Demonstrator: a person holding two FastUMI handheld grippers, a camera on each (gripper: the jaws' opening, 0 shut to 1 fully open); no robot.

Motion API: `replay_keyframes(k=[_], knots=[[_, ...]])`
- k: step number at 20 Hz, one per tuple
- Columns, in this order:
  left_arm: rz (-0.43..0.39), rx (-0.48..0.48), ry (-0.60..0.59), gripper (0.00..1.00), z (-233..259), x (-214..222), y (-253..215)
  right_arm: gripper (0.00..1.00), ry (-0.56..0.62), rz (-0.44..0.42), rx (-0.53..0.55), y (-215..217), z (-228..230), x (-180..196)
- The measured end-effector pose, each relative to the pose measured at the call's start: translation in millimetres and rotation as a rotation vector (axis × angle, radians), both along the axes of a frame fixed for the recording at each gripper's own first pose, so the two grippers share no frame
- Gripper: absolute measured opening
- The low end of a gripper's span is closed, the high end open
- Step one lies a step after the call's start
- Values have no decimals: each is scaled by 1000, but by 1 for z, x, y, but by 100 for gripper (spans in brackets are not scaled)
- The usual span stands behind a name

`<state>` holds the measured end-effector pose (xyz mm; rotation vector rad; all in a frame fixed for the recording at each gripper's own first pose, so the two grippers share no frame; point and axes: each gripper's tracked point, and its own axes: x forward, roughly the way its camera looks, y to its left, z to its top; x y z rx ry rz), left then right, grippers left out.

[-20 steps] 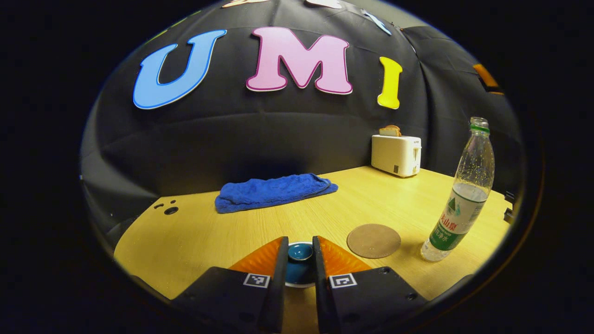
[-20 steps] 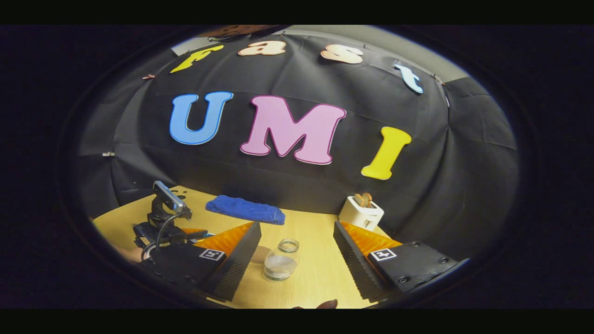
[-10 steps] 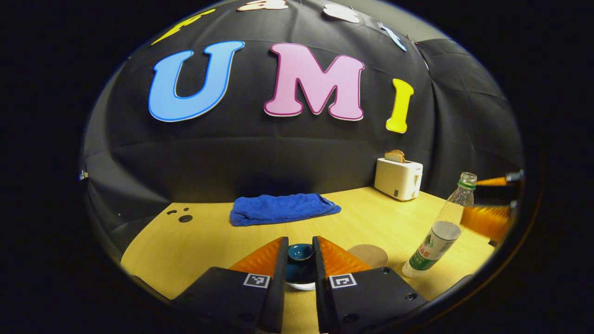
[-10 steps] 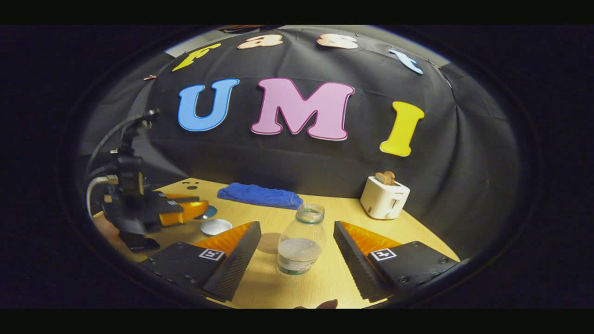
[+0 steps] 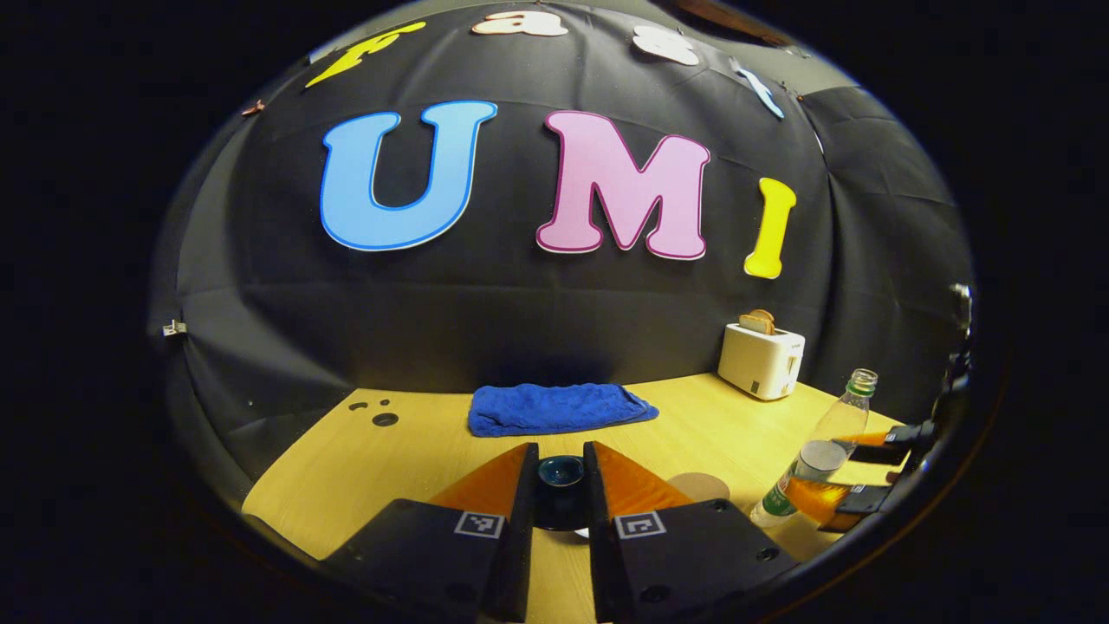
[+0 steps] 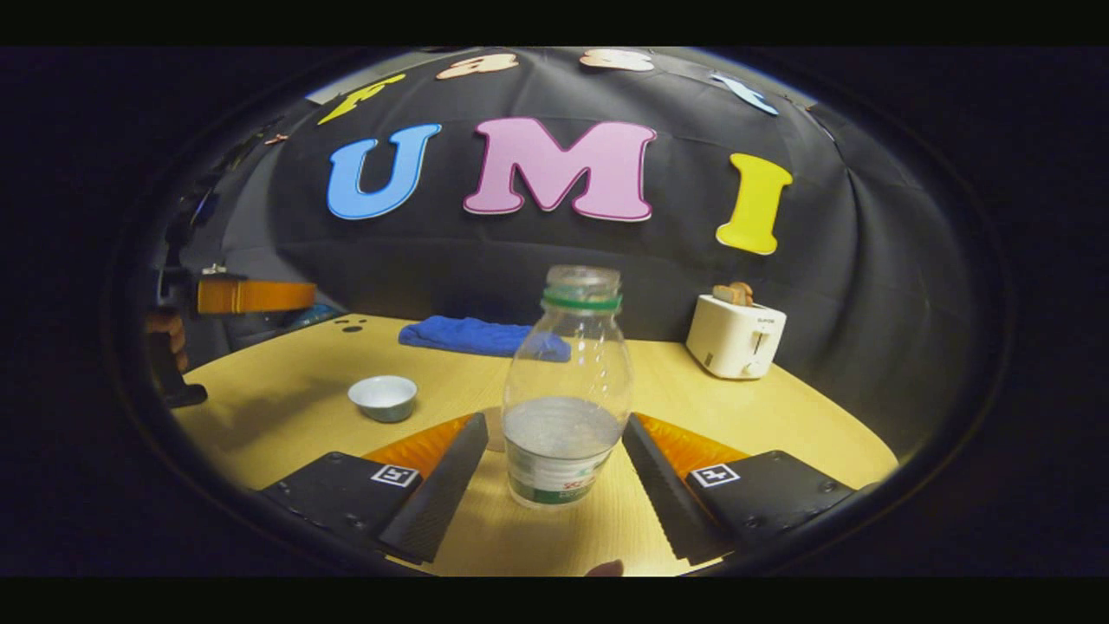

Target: Open the teacup lid with one hand, grasp the water bottle and pour water into the teacup with the other hand; after pouring, place the water bottle on the coaster and then close the teacup lid.

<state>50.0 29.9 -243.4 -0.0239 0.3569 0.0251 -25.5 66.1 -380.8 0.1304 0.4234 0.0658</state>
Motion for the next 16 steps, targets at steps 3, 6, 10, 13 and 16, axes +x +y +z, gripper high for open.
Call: replay_keyframes(k=[3, 6, 10, 13, 16], knots=[[14, -1, 7, 32, -1, -4, 3, 95, 35, 5, 10, 2, -19, 3], [29, 15, 3, 29, 4, -7, 8, 77, 62, -7, 14, -4, -21, 8], [34, 19, 0, 36, 10, -9, 10, 76, 60, -36, -142, -17, -10, 13], [46, 40, -6, 29, 19, -7, 17, 75, 72, -46, -215, -27, -3, 31], [51, 42, -16, 32, 28, -7, 22, 75, 68, -30, -310, -29, 10, 42]])
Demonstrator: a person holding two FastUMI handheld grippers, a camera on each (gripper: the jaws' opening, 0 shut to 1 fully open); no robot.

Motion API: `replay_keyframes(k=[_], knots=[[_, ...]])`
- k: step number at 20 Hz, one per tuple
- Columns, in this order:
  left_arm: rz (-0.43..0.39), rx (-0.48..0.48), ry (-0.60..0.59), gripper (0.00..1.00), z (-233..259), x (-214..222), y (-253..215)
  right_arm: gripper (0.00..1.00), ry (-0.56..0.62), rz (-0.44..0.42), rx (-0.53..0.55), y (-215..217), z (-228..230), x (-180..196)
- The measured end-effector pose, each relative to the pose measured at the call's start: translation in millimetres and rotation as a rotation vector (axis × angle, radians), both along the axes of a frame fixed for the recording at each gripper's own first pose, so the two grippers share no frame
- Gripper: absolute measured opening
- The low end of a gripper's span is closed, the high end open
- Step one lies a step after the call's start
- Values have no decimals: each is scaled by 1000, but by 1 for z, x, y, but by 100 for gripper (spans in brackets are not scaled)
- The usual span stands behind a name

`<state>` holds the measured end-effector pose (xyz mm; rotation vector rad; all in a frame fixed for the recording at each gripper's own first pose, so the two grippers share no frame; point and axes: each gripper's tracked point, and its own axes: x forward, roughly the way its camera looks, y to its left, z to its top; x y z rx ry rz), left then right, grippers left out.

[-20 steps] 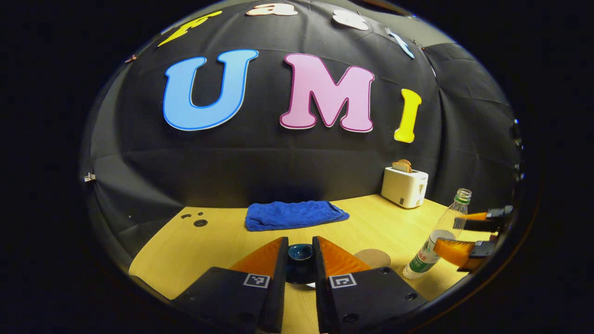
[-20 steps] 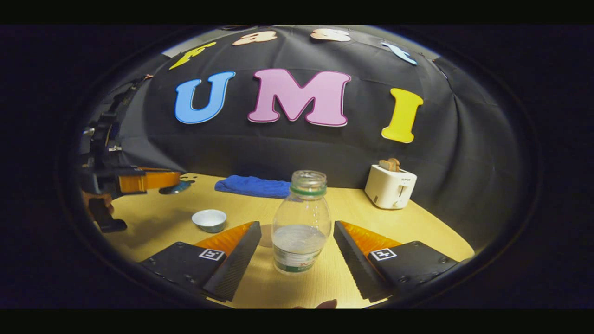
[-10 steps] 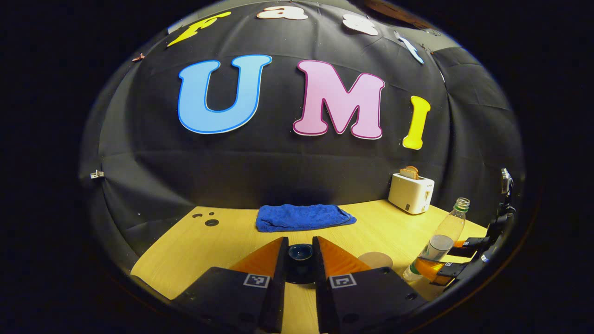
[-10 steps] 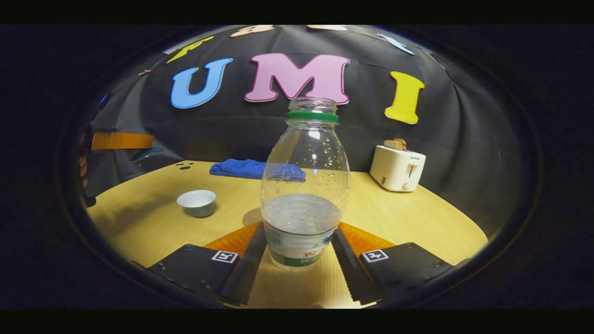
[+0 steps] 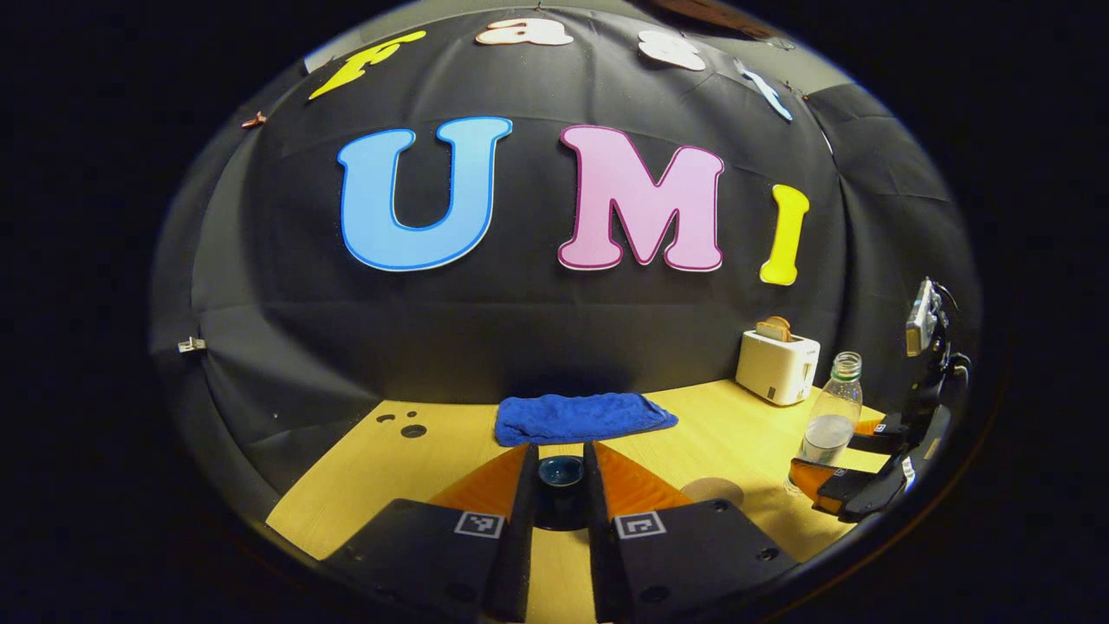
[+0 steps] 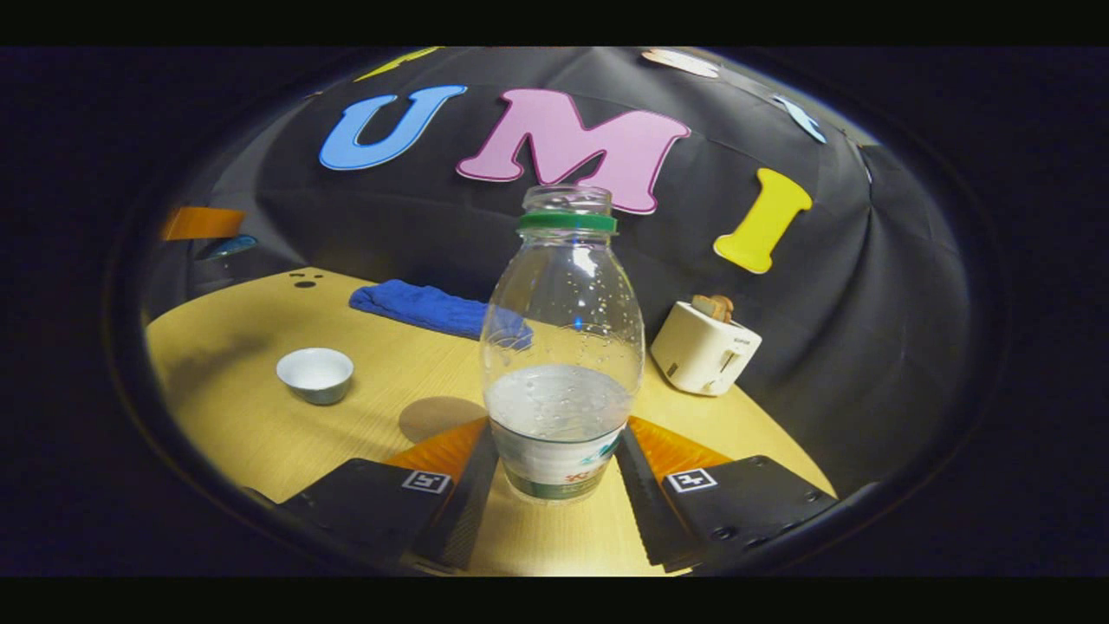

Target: Open the teacup lid with one hand, grasp the water bottle and pour water into the teacup with the other hand; after pouring, place the water bottle on the coaster and then close the teacup lid.

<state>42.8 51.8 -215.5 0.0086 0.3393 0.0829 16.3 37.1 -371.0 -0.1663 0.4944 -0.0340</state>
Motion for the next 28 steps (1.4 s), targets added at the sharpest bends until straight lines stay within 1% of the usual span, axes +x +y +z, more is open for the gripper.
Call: replay_keyframes(k=[3, 4, 5, 6, 8, 9, 10, 11, 12, 14, 15, 16, 19, 20, 21, 22, 25, 28], knots=[[9, 19, -5, 32, 5, -3, 7, 75, -21, 38, -176, -5, 11, 15], [11, 23, -5, 29, 5, -4, 9, 75, -25, 59, -229, -4, 14, 19], [14, 24, -6, 32, 6, -6, 11, 75, -28, 82, -268, 0, 15, 23], [18, 24, -8, 29, 7, -8, 13, 75, -27, 101, -299, 5, 14, 26], [26, 30, -9, 29, 7, -11, 18, 75, -20, 131, -357, 13, 13, 27], [30, 37, -8, 32, 7, -12, 21, 75, -22, 147, -390, 16, 14, 28], [34, 42, -9, 29, 7, -15, 24, 75, -26, 167, -422, 21, 14, 31], [36, 44, -7, 32, 6, -16, 27, 75, -26, 185, -454, 25, 13, 35], [41, 45, -5, 29, 5, -20, 29, 75, -28, 203, -490, 27, 13, 37], [49, 51, -1, 29, 3, -25, 35, 75, -34, 251, -562, 35, 13, 43], [55, 54, 1, 28, 3, -26, 37, 72, -36, 272, -599, 38, 12, 45], [60, 55, 4, 32, 1, -28, 39, 75, -37, 291, -632, 39, 11, 46], [79, 50, 8, 32, 0, -31, 45, 75, -21, 328, -684, 42, 6, 53], [84, 47, 8, 28, -1, -32, 46, 75, -14, 341, -700, 44, 2, 56], [89, 44, 8, 28, -1, -32, 48, 74, -8, 351, -723, 44, 0, 59], [93, 40, 8, 32, -2, -33, 48, 75, -7, 364, -743, 45, -4, 60], [111, 37, 10, 32, -4, -33, 53, 75, 0, 400, -784, 51, -12, 64], [124, 27, 7, 32, -5, -32, 55, 74, 2, 443, -856, 55, -20, 67]])
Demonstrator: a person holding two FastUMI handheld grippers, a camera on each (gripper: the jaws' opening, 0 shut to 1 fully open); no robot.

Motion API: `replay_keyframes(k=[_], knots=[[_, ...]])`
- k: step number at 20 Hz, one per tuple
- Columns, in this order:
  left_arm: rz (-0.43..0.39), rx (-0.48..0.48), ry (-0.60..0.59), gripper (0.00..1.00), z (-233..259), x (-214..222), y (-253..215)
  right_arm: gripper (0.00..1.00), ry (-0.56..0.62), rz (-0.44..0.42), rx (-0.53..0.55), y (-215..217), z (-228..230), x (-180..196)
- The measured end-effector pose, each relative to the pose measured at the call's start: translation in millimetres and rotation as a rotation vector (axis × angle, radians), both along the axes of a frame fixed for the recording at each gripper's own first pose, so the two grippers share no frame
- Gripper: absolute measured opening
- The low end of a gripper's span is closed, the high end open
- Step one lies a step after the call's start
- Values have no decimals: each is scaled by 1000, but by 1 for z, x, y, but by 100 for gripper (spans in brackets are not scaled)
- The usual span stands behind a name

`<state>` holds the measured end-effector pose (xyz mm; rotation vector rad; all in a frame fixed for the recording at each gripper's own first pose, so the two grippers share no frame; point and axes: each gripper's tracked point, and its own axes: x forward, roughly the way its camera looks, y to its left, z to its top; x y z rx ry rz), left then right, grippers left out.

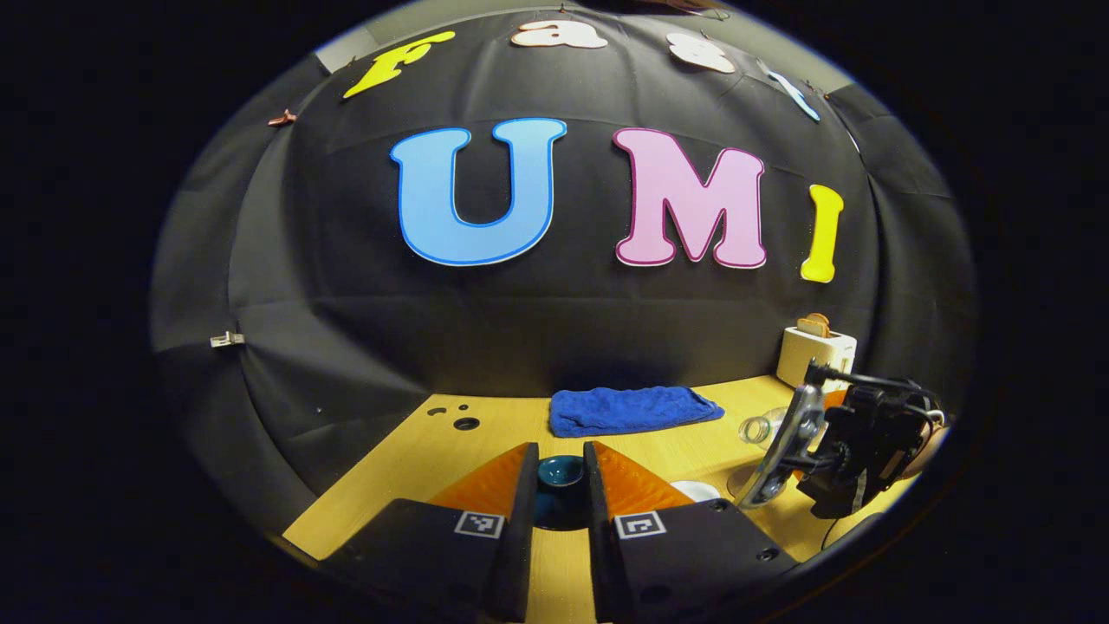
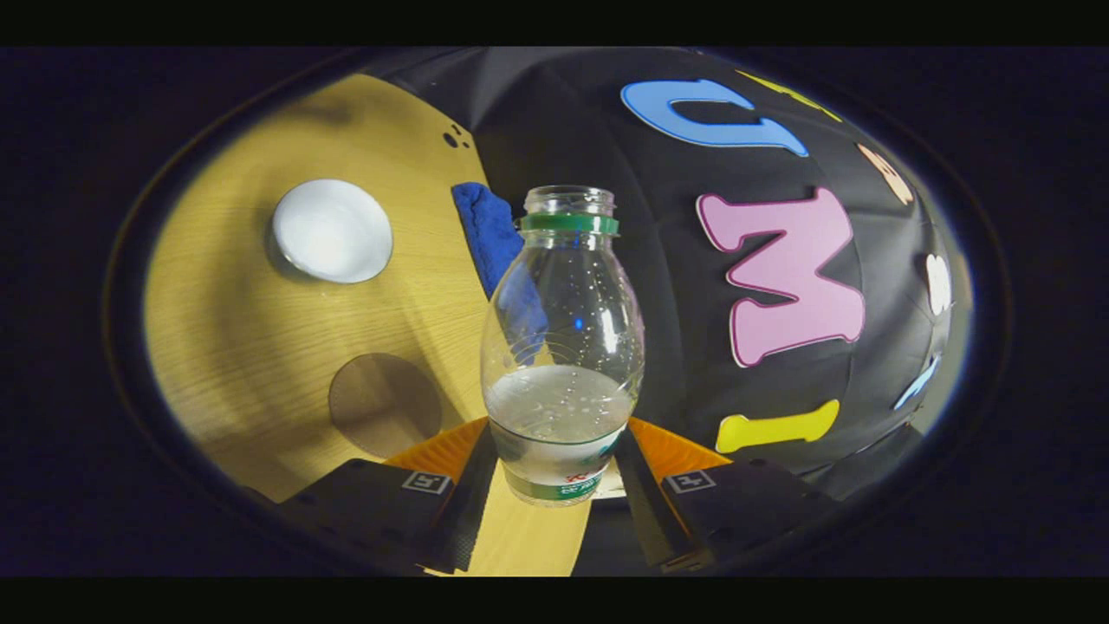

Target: Open the teacup lid with one hand, grasp the water bottle and pour water into the teacup with the other hand; after pouring, place the water bottle on the coaster and then close the teacup lid.

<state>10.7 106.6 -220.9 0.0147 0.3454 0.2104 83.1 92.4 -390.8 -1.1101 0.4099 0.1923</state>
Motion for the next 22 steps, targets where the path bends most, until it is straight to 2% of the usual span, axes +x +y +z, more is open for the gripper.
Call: replay_keyframes(k=[2, 5, 6, 7, 12, 14, 15, 17, 18, 19, 22], knots=[[3, -9, 5, 32, -3, 0, 0, 72, 13, 17, -35, 2, -7, 1], [13, -20, 7, 32, -6, -2, 2, 75, 20, 36, -79, 2, -14, 3], [15, -19, 8, 32, -6, -2, 2, 72, 18, 43, -95, 3, -14, 3], [15, -14, 9, 32, -7, -3, 2, 75, 14, 54, -113, 3, -15, 5], [12, -13, 10, 32, -10, -4, 0, 74, -24, 105, -201, 6, -11, 13], [12, -9, 12, 28, -11, -5, 0, 74, -40, 128, -240, 6, -9, 16], [12, -9, 13, 32, -11, -5, 0, 74, -47, 138, -258, 8, -7, 17], [12, -16, 14, 32, -11, -7, -1, 74, -49, 149, -273, 8, -8, 16], [14, -18, 15, 28, -12, -8, 0, 74, -51, 154, -285, 8, -8, 16], [16, -19, 16, 32, -13, -8, 0, 74, -54, 161, -299, 9, -7, 17], [19, -19, 17, 32, -13, -11, 1, 74, -79, 190, -339, 13, -4, 18]])
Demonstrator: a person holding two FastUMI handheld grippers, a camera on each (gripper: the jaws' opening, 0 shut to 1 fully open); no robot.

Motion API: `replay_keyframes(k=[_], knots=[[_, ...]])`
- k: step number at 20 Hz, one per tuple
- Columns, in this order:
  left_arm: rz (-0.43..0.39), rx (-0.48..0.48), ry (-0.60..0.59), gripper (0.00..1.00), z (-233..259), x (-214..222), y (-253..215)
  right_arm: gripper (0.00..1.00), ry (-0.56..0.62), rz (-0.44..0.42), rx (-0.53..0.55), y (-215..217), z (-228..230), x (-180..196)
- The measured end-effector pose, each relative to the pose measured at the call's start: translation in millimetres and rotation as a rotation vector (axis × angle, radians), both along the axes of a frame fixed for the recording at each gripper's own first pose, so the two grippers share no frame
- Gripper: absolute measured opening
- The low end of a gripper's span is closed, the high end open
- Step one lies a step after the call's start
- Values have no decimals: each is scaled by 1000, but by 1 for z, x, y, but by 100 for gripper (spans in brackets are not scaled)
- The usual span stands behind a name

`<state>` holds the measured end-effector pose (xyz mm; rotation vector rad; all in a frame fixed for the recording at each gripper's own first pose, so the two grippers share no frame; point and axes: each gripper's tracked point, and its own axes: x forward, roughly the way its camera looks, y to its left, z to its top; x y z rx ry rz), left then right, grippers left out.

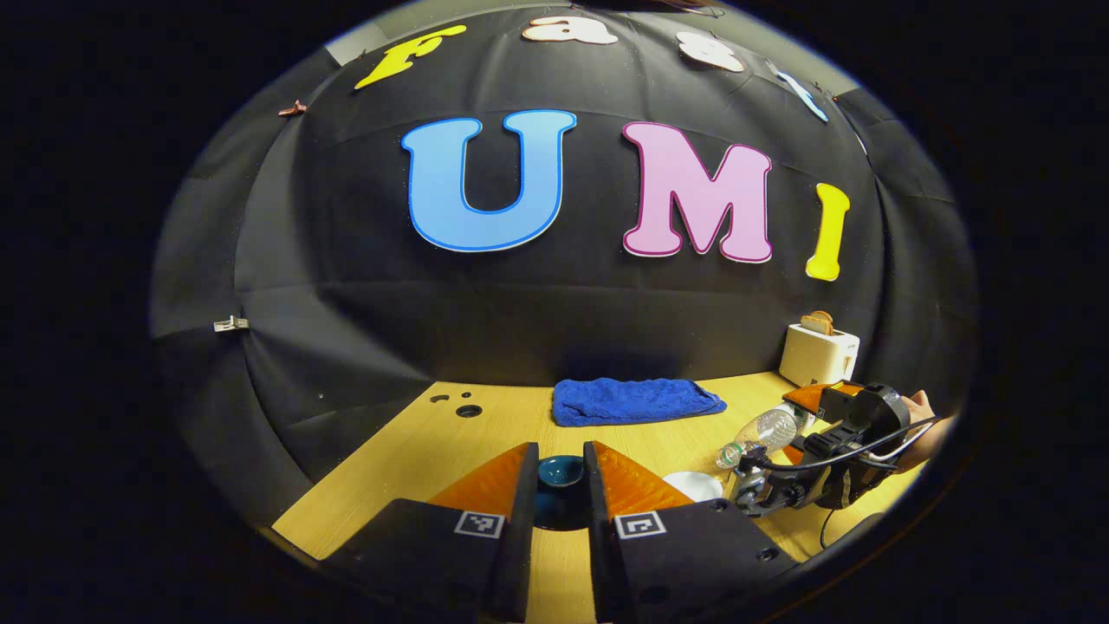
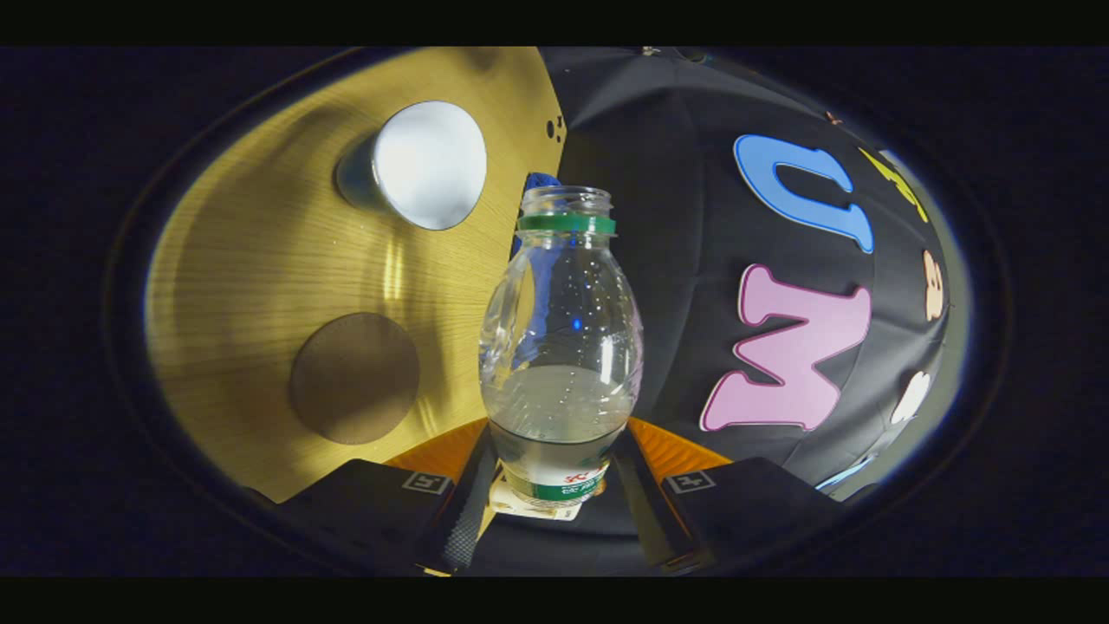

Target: Open the teacup lid with one hand, grasp the water bottle and pour water into the teacup with the other hand; after pouring, place the water bottle on the coaster and then close the teacup lid.

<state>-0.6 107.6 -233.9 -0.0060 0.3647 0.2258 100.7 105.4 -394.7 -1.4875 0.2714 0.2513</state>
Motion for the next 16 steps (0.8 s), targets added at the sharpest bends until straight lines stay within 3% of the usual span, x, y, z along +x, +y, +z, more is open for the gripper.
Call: replay_keyframes(k=[8, 9, 16], knots=[[1, 8, -2, 32, 2, -5, 4, 77, -40, 40, -52, 7, 11, 6], [2, 9, -3, 32, 3, -4, 5, 72, -43, 44, -57, 7, 13, 7], [5, -9, -13, 32, 4, -5, 2, 77, -63, 59, -78, 7, 16, 11]])
